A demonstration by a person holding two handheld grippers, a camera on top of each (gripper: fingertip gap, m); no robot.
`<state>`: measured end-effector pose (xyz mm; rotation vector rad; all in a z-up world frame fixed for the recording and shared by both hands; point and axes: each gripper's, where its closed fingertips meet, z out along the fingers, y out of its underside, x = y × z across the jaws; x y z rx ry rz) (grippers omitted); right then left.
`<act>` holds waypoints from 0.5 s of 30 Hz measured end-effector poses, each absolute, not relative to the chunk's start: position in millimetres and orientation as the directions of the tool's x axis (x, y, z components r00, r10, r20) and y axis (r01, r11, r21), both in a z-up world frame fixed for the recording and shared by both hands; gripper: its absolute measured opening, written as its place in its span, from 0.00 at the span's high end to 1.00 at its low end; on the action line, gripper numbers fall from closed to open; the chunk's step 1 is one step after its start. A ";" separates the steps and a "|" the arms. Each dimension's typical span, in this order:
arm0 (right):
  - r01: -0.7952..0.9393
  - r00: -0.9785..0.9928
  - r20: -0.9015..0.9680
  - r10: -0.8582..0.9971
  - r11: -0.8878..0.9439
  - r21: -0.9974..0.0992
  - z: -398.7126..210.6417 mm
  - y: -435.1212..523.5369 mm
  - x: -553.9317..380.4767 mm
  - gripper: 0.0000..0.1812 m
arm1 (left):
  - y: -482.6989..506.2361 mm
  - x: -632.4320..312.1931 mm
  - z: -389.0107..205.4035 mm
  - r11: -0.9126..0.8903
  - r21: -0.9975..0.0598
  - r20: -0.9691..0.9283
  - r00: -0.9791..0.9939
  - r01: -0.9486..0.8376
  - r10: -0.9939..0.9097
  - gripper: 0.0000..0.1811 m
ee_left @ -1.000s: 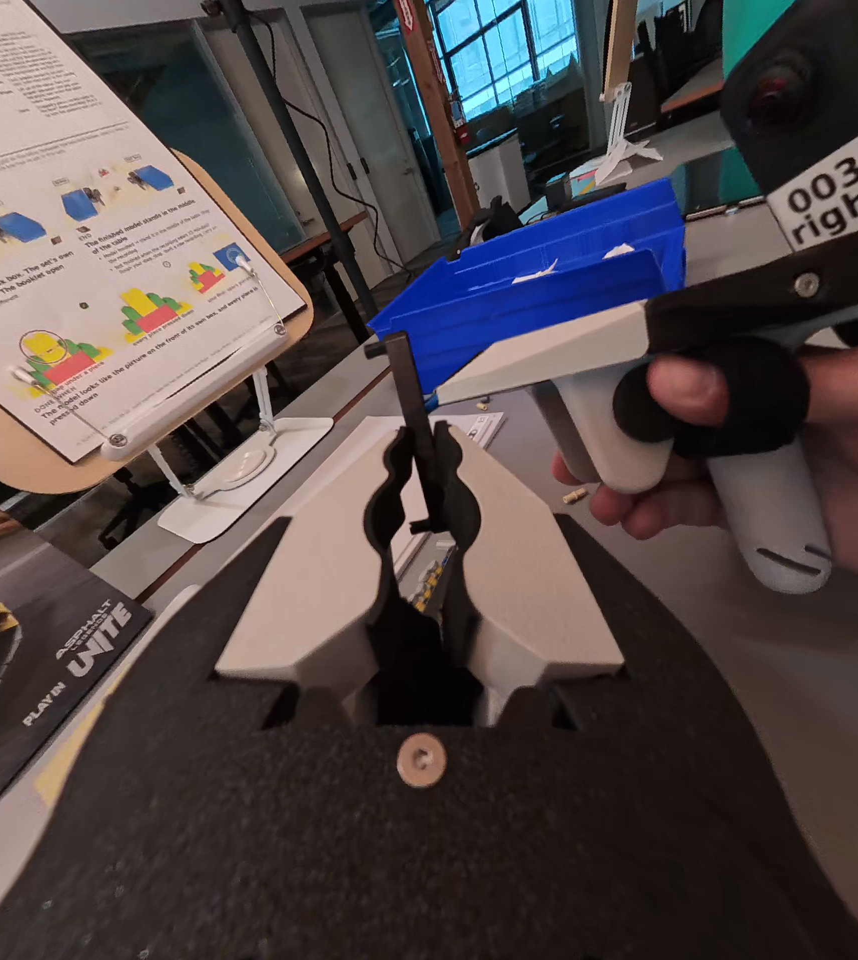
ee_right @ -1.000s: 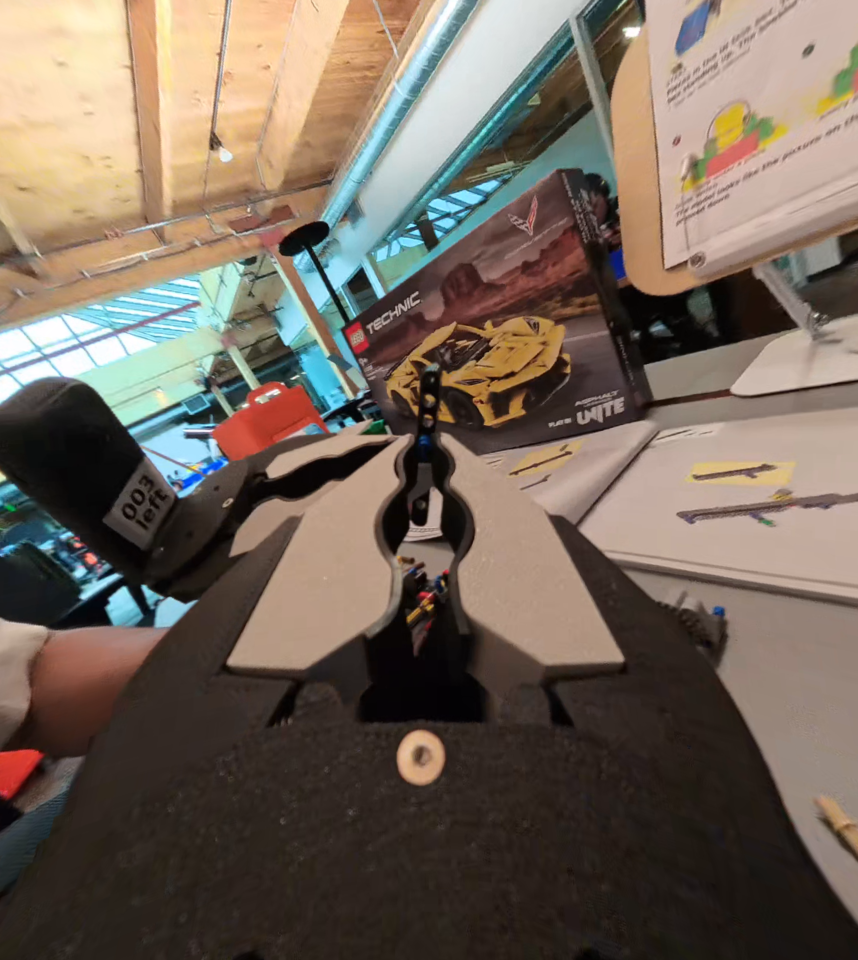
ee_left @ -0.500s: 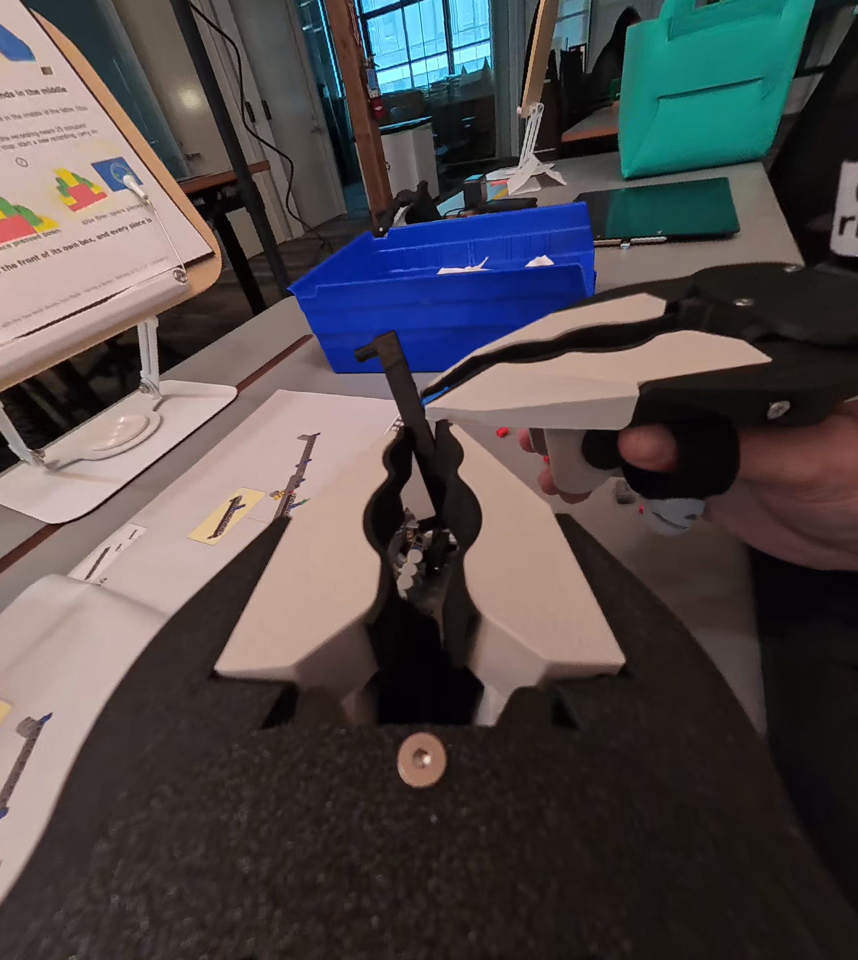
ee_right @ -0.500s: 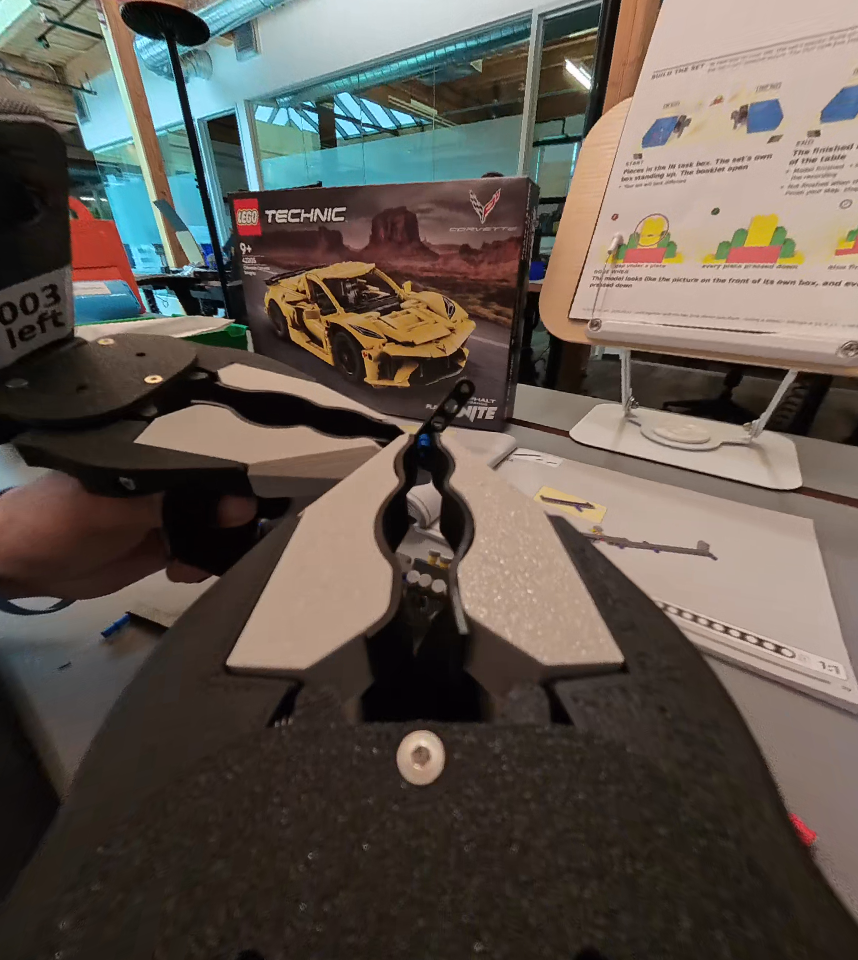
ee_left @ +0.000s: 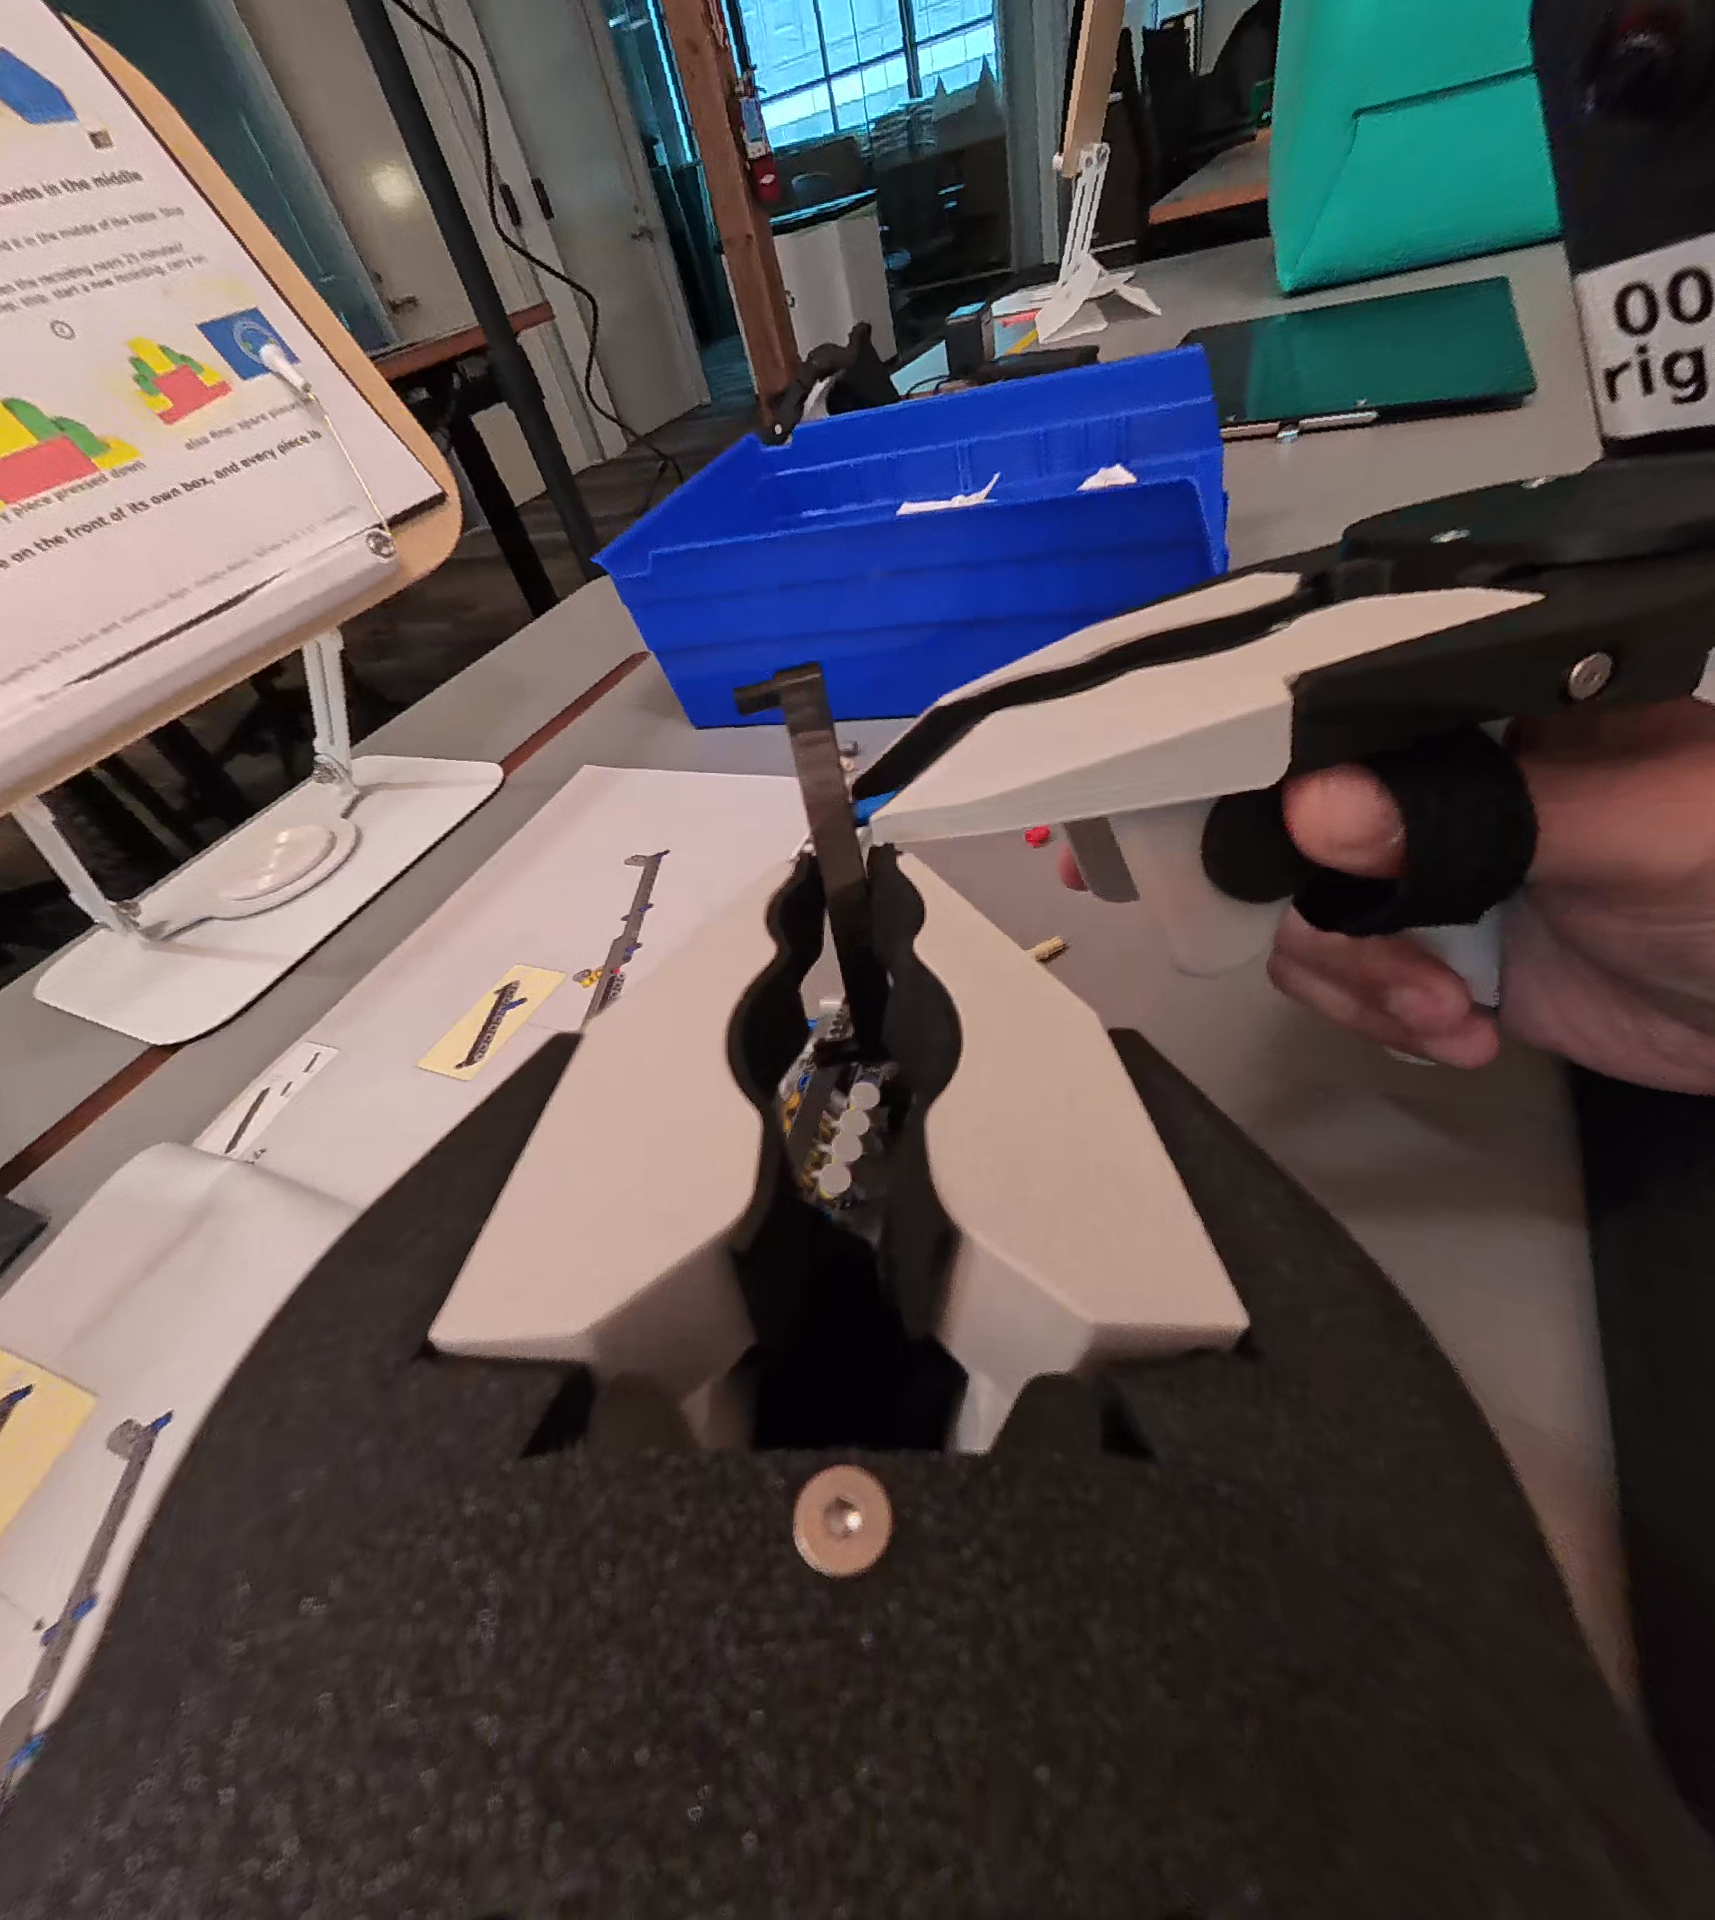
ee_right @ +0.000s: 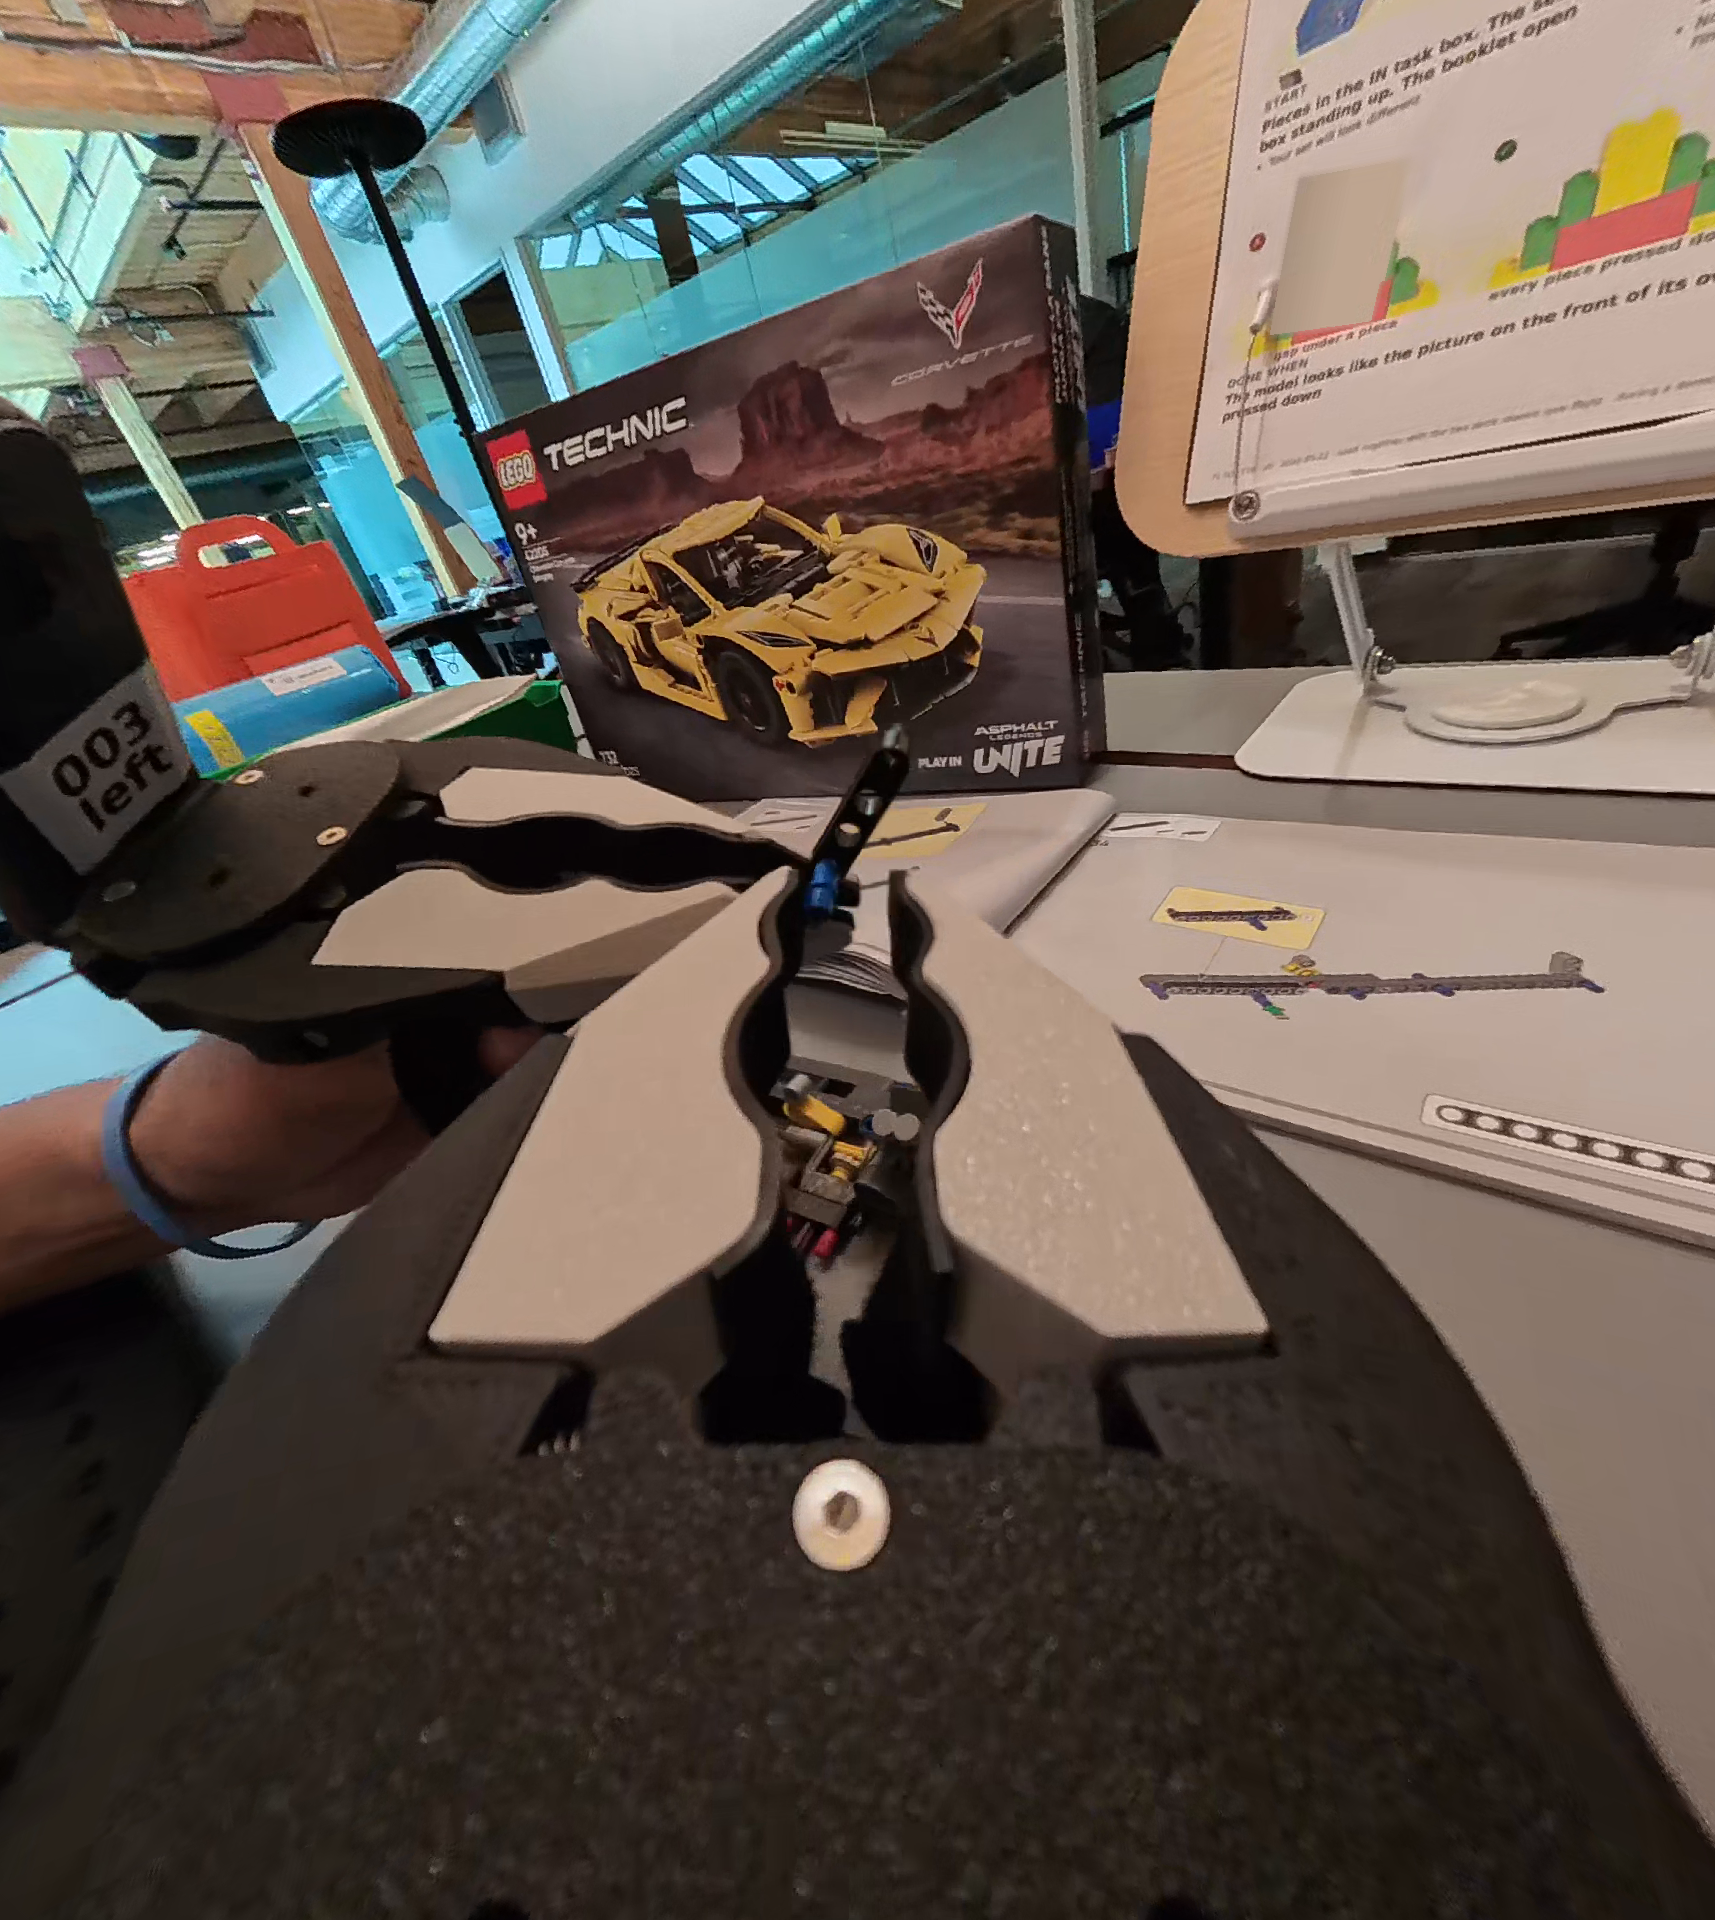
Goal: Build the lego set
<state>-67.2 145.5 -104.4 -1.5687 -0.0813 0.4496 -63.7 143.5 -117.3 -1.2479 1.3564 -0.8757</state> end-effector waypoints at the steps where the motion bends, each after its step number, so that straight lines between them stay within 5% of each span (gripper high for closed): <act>1: -0.231 0.909 -0.234 0.345 -0.051 -0.972 -102.3 144.4 -69.1 0.93 | 143.4 -64.2 -115.7 0.179 -0.964 -0.199 0.086 -0.198 -0.976 0.96; 10: -0.486 0.522 -0.445 0.727 -0.175 -0.856 -74.1 113.3 -82.2 0.74 | 116.1 -80.3 -103.3 0.077 -0.989 -0.041 -0.258 -0.129 -0.965 0.96; 15: -0.161 0.569 -0.202 0.797 -0.133 -0.978 -101.9 92.1 -100.1 0.75 | 88.8 -90.3 -107.2 0.121 -0.981 -0.048 -0.416 -0.152 -0.908 0.96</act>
